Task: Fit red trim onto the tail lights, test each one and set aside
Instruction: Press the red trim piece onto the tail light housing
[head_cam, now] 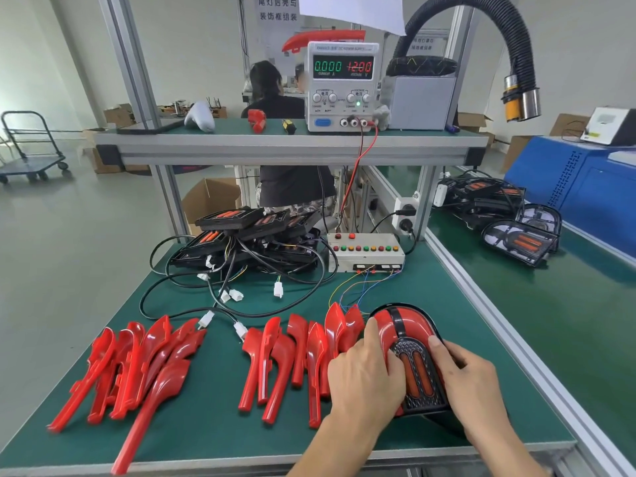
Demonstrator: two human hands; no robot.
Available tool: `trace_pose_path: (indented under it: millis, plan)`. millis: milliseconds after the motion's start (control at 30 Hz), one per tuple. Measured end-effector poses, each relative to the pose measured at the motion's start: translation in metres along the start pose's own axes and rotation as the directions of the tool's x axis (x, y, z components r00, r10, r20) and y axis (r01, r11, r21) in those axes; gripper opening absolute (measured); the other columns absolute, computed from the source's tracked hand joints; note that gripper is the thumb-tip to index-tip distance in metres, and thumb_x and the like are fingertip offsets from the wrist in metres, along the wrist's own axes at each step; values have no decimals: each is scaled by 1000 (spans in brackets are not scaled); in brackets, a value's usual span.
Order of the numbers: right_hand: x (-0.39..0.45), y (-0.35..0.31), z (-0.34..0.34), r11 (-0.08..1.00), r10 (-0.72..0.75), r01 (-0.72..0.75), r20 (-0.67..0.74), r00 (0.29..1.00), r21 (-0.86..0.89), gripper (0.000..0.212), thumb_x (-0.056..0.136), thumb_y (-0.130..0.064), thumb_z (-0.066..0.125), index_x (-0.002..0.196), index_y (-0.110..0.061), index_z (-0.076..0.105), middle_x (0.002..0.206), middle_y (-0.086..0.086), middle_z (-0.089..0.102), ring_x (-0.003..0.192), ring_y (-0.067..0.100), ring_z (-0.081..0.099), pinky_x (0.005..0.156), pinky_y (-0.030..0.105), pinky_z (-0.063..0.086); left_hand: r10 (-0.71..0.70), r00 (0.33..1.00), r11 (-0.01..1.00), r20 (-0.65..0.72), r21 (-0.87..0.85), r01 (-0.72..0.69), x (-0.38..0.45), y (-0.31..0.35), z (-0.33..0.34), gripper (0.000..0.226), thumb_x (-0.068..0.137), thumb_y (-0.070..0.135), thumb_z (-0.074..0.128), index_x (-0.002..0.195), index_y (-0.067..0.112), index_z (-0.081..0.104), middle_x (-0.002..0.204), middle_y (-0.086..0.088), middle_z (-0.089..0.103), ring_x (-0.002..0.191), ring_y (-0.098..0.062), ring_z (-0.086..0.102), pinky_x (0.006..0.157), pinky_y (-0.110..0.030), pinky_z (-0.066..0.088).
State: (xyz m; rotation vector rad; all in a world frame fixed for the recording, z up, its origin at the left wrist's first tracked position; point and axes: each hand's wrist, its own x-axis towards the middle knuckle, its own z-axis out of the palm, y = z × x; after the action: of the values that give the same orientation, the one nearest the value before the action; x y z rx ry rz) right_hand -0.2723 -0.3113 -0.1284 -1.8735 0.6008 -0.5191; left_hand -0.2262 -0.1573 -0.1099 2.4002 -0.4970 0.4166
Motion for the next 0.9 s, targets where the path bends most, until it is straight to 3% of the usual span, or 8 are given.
trace_pose_path:
  millis: [133, 300, 500, 567, 733, 900]
  plan:
    - [0, -2, -1, 1000, -23, 23, 17, 1000, -13, 26, 93, -58, 59, 90, -39, 76, 81, -22, 76, 76, -1, 73, 83, 39, 61, 14, 1000, 1000, -22, 12, -14, 0, -1, 2, 56, 90, 38, 46, 145, 24, 45, 84, 2, 73, 73, -24, 71, 57, -32, 42]
    - [-1, -5, -1, 998, -45, 46, 17, 999, -50, 34, 90, -65, 55, 89, -39, 77, 78, -21, 76, 73, -1, 72, 81, 40, 61, 20, 999, 1000, -28, 17, -20, 1, 1, 2, 57, 89, 38, 46, 144, 22, 47, 80, 2, 73, 68, -25, 70, 54, -32, 42]
    - [-5, -10, -1, 994, -80, 78, -22, 997, -77, 26, 89, -70, 51, 77, -58, 71, 73, -21, 74, 69, 1, 71, 75, 40, 62, 30, 999, 996, 33, 81, -32, 0, 5, -10, 52, 76, 34, 70, 125, 19, 66, 58, 11, 64, 42, -8, 59, 40, -21, 29]
    - [-6, -12, -1, 992, -95, 92, -29, 995, -84, 24, 89, -71, 49, 76, -63, 68, 72, -23, 73, 69, -2, 70, 73, 39, 62, 32, 999, 999, 2, 33, -32, -1, 5, -9, 51, 82, 34, 64, 131, 19, 62, 63, 10, 67, 47, -10, 62, 42, -23, 32]
    - [-4, -13, -4, 990, -82, 77, -34, 996, -116, 36, 91, -68, 49, 77, -44, 71, 70, -20, 73, 67, 0, 70, 71, 40, 62, 0, 997, 998, -72, -66, -5, 1, 5, -9, 56, 92, 42, 48, 146, 27, 48, 83, 8, 73, 67, -14, 69, 55, -27, 43]
    - [-4, -11, -6, 985, -95, 91, -17, 995, -144, 40, 93, -67, 50, 88, -38, 76, 72, -17, 75, 68, 4, 71, 74, 40, 61, -54, 991, 988, -119, -153, 36, 6, 3, -11, 53, 95, 46, 54, 144, 29, 49, 89, 6, 76, 77, -17, 72, 62, -28, 44]
